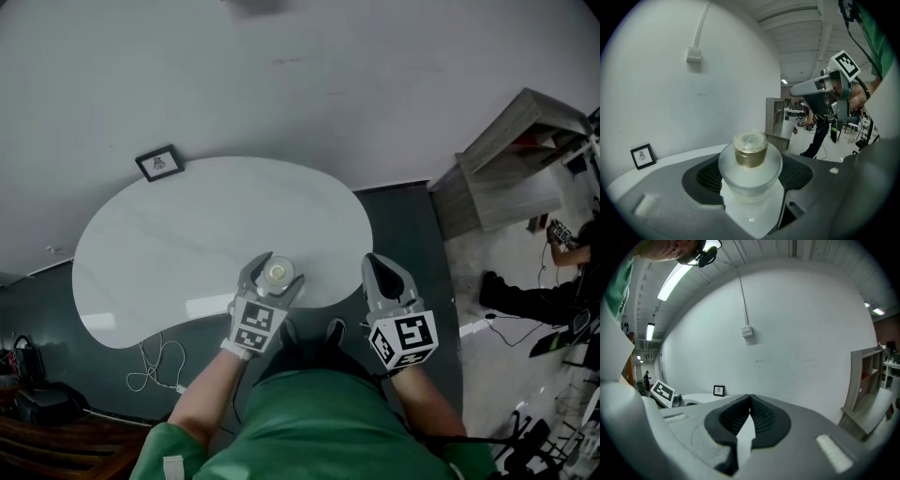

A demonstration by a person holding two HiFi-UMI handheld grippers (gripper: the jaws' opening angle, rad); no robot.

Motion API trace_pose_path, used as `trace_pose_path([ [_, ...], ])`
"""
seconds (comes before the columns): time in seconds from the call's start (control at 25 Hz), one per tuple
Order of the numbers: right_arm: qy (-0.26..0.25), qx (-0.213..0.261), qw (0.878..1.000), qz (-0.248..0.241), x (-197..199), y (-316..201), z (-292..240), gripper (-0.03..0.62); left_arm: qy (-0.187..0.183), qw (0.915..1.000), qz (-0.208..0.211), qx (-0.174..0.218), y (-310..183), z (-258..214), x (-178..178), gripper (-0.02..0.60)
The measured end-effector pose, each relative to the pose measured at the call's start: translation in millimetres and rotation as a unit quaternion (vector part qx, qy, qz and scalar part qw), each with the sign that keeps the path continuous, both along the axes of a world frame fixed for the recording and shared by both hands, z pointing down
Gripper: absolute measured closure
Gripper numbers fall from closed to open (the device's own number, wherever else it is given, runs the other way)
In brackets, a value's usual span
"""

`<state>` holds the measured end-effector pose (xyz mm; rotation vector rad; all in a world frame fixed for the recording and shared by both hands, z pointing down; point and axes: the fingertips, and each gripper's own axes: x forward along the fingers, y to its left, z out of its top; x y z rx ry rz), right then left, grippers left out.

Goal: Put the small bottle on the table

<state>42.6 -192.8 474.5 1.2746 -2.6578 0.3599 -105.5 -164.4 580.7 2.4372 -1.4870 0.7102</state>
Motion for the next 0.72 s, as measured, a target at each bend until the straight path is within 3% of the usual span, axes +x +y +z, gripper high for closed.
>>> trace_pose_path([
  [0.44, 0.033, -0.005, 0.997, 0.062, 18.2, 9.9, 0.7, 0.591, -0.013, 0.9964, 0.077, -0.033, -15.9, 56.4, 9.9, 0.235],
  [0.72, 0.050, -0.018, 0.995, 0.087, 25.9, 15.0, 9.4, 0.591, -0.008, 0.9942, 0.099, -0.040, -28.9, 79.6, 18.3, 0.235],
])
